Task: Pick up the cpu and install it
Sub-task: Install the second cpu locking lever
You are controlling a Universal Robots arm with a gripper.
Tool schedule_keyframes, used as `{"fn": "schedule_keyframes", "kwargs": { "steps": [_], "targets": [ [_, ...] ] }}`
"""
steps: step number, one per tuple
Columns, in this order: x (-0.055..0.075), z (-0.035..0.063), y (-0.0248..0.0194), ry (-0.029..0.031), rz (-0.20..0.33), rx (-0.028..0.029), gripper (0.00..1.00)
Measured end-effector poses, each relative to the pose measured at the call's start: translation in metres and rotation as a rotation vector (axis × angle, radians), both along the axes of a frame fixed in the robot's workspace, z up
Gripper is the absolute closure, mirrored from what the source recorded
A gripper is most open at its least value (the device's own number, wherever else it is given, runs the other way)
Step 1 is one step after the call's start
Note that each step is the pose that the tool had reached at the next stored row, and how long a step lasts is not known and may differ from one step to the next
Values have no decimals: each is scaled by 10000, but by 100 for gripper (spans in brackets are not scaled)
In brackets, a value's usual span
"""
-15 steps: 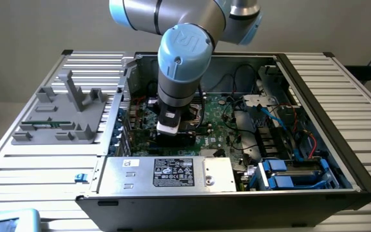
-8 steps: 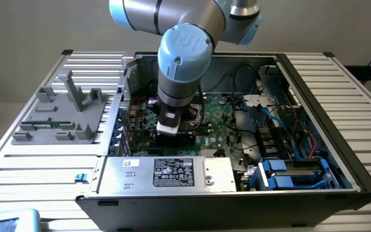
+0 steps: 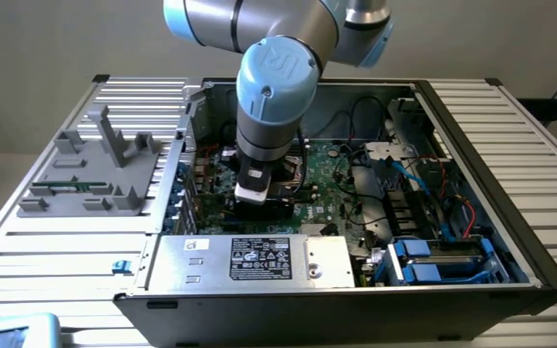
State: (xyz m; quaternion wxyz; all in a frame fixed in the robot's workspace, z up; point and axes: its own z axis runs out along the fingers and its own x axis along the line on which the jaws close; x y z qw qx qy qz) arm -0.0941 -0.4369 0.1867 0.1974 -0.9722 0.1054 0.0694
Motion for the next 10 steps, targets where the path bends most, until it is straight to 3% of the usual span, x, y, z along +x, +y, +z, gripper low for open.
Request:
{"fn": "schedule_keyframes", "kwargs": {
  "steps": [10],
  "targets": [
    [-1,-6,-1,1,0,-1,88]
  ]
}}
